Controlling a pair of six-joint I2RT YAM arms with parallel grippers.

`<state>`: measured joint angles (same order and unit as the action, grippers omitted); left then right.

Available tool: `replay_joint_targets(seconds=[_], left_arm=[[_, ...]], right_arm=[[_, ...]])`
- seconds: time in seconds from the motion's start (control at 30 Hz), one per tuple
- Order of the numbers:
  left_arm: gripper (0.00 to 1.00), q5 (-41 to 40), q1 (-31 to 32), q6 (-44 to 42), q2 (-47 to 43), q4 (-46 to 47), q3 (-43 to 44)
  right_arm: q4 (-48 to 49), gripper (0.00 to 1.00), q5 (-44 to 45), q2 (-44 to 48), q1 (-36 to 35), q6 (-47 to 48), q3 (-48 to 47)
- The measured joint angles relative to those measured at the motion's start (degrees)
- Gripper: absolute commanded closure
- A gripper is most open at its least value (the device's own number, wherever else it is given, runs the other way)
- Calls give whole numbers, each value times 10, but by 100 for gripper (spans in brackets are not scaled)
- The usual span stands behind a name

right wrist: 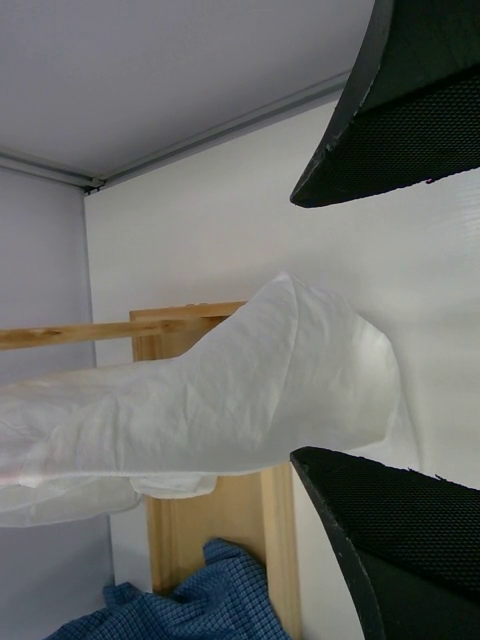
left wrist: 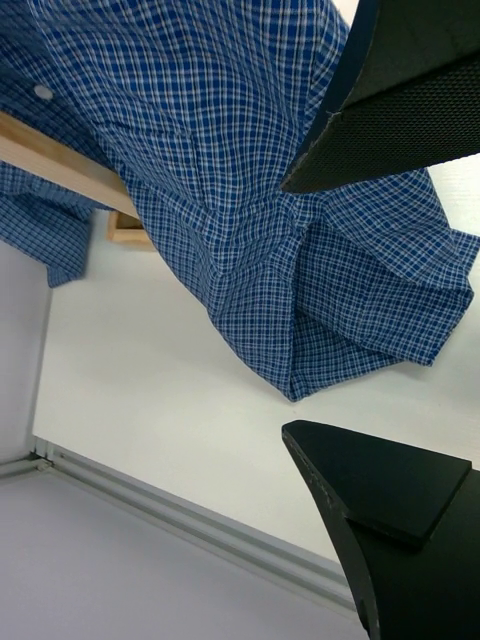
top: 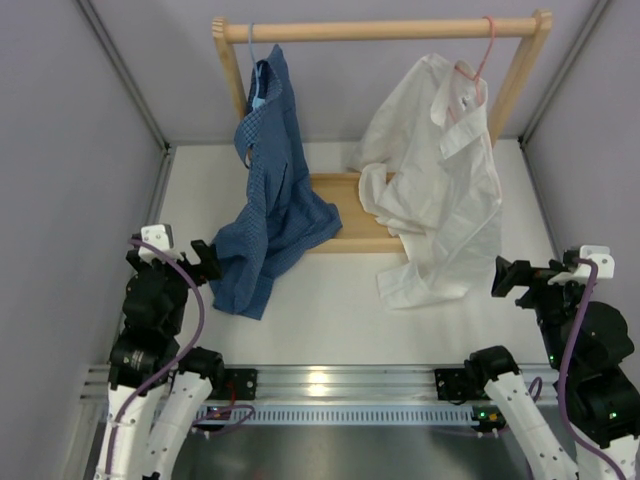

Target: Place the shirt on the hanger

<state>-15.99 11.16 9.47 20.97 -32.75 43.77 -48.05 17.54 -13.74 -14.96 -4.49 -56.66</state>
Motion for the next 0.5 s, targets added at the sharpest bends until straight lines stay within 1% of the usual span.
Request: replay_joint_targets(seconds=[0.2, 0.5], left_arm=[[2, 22, 0, 0, -9, 4, -3], [2, 34, 0, 0, -9, 11, -7]], right_arm=[[0, 0, 7, 0, -4, 3, 0], [0, 1, 19, -3, -5, 4, 0]])
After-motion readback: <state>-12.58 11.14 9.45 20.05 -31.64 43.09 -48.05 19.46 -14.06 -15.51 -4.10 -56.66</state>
